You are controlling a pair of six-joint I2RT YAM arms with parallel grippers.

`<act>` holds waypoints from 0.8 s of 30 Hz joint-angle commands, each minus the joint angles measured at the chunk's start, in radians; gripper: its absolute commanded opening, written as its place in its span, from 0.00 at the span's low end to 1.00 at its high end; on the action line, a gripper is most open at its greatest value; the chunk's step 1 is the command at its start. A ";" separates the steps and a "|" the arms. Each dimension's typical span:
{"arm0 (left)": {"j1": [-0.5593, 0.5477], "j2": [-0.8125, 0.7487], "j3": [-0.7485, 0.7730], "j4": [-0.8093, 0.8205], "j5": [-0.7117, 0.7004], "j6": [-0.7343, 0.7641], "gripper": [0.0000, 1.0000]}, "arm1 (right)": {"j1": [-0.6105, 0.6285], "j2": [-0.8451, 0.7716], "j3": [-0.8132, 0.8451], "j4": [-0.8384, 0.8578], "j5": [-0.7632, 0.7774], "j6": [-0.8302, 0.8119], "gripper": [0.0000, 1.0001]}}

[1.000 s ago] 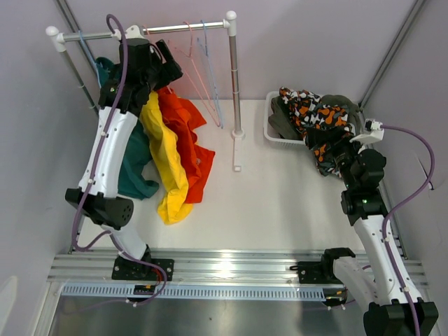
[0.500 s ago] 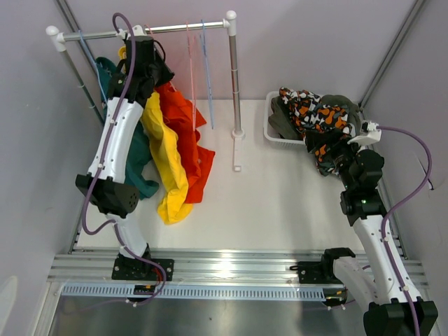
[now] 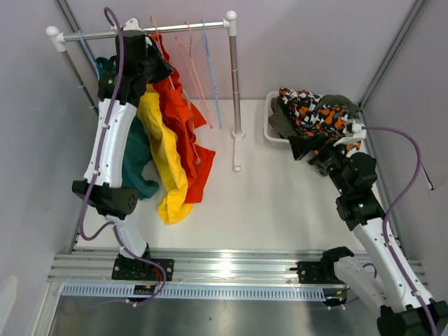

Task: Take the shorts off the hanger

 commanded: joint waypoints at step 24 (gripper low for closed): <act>0.004 -0.236 -0.135 0.108 0.225 -0.120 0.00 | 0.760 0.888 0.690 0.323 0.339 -0.252 0.99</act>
